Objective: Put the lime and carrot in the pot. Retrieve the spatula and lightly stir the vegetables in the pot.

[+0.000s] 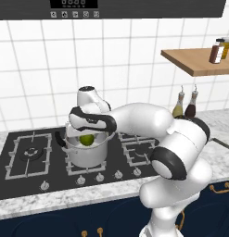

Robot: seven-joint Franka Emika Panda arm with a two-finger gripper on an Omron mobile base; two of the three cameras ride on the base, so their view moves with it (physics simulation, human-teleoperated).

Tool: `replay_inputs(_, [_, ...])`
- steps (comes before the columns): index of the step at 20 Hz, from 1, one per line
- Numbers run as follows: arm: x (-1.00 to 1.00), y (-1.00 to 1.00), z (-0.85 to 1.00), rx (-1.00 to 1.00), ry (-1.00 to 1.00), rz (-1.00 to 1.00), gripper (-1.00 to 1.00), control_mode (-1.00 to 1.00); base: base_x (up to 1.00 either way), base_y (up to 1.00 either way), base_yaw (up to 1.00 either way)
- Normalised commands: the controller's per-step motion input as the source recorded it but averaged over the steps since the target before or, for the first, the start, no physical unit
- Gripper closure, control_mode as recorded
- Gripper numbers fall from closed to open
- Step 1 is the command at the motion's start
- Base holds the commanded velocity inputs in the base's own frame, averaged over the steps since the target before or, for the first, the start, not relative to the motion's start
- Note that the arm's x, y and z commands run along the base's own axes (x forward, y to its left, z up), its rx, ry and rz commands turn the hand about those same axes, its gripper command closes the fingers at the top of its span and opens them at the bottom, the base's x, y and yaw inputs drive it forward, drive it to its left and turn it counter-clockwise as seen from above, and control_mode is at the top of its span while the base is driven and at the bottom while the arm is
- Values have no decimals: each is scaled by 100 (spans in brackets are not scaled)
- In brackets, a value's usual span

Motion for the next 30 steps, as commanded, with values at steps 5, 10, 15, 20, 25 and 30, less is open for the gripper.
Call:
replay_inputs(5, [1,0,-16,0,-2,0,100,-100,0,0,0])
replay_inputs(10, [5,0,-16,0,-2,0,100,-100,0,0,0])
replay_inputs(15, [8,0,-18,0,-1,0,100,-100,0,0,0])
replay_inputs(20, [1,0,-16,0,-1,0,100,-100,0,0,0])
replay_inputs(25, [0,0,-5,0,0,0,-100,-100,0,0,0])
replay_inputs(30, [-2,0,7,0,-8,0,-100,-100,0,0,0])
